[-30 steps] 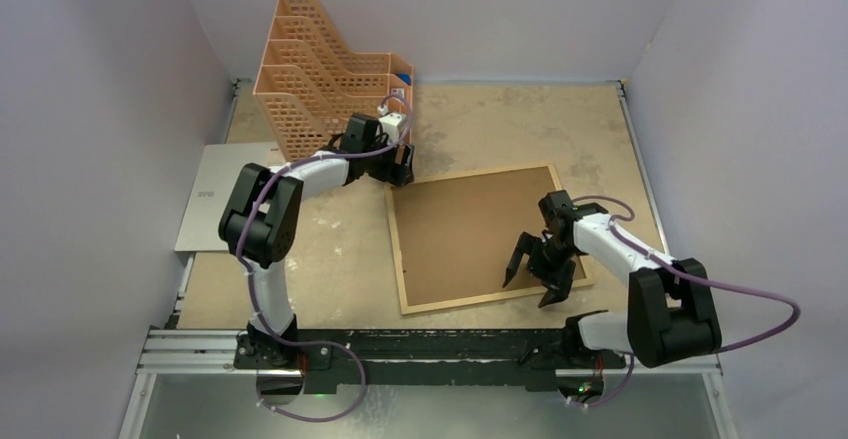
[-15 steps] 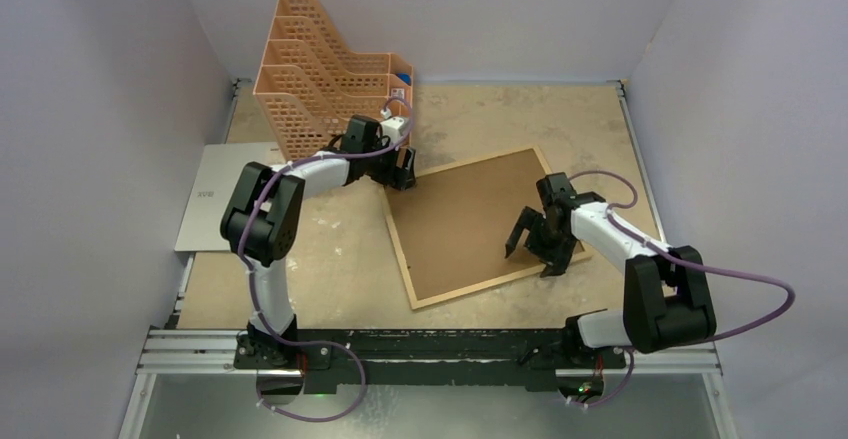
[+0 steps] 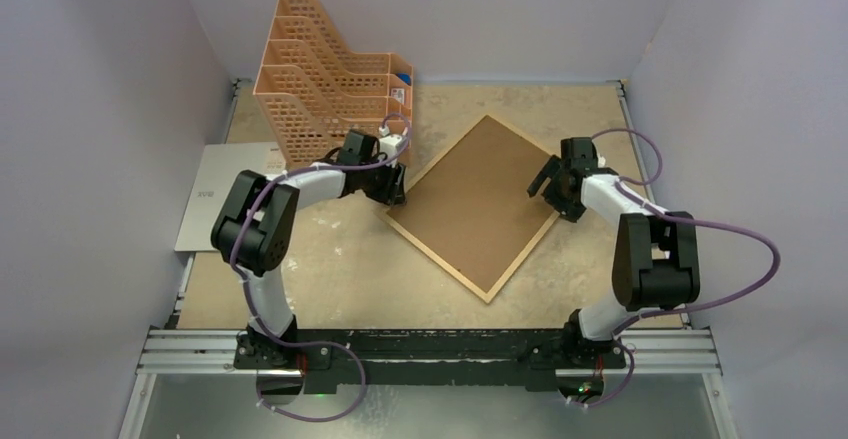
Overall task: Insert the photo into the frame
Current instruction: Adjust the photo frame at the center of the board, then install the photo frame at the center of the board.
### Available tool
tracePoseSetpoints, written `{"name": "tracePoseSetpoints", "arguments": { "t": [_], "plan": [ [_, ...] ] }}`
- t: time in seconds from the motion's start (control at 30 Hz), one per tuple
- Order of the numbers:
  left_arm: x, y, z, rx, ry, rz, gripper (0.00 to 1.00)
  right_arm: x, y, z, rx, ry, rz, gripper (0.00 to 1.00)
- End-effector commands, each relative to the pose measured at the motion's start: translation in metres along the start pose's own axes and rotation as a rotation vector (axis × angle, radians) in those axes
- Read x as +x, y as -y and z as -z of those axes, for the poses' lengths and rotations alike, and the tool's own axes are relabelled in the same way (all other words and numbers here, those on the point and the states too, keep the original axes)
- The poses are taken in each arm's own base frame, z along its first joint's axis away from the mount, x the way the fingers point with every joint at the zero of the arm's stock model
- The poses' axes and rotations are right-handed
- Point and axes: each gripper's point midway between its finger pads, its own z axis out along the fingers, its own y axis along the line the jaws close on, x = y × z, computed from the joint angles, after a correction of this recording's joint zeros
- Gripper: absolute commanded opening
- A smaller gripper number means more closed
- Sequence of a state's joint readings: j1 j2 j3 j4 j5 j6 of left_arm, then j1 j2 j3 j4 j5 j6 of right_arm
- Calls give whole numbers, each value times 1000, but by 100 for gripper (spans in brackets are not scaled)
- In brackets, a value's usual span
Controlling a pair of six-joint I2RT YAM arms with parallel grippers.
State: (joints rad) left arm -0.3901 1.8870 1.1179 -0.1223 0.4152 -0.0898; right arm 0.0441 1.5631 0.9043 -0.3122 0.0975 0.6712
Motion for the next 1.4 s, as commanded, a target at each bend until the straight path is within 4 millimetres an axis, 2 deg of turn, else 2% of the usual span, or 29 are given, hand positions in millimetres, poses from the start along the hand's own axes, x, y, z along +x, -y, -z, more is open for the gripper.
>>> {"name": "tracePoseSetpoints", "arguments": {
  "t": [0.0,0.2,0.3,0.37,0.4,0.47,0.53,0.63,0.77,0.87,0.93,1.03,1.1,1.23,1.37],
  "plan": [
    [42,48,11,136,-116,27,39,-62,-45,5,-149,182,-17,85],
    [70,68,25,186,-178,31,27,-93,-34,2,-49,240,-52,85],
    [86,72,27,185,-205,60,23,-98,-29,6,7,235,-94,84],
    [89,71,29,172,-204,84,22,-101,-32,9,5,225,-99,83],
    [88,70,29,156,-198,96,23,-103,-37,11,-9,227,-83,83],
    [84,68,30,132,-171,113,33,-96,-52,16,-76,197,-57,81],
    [78,63,28,97,-139,131,43,-87,-76,25,-175,178,-16,80],
    [73,57,22,67,-107,153,47,-63,-130,44,-404,138,87,77],
    [79,43,13,-10,-98,169,48,-3,-196,53,-655,-32,187,66],
    [94,32,10,-69,-145,180,40,36,-237,61,-831,-127,249,50],
    [106,29,8,-87,-188,174,34,62,-256,63,-923,-206,297,38],
    [120,28,6,-117,-239,160,26,93,-271,59,-988,-288,353,26],
    [129,25,5,-139,-273,164,19,110,-274,56,-1018,-331,386,23],
    [140,20,3,-170,-315,178,5,142,-270,53,-1069,-413,449,14],
    [145,19,3,-172,-336,178,0,164,-260,42,-1058,-472,484,12]
  ]
}}
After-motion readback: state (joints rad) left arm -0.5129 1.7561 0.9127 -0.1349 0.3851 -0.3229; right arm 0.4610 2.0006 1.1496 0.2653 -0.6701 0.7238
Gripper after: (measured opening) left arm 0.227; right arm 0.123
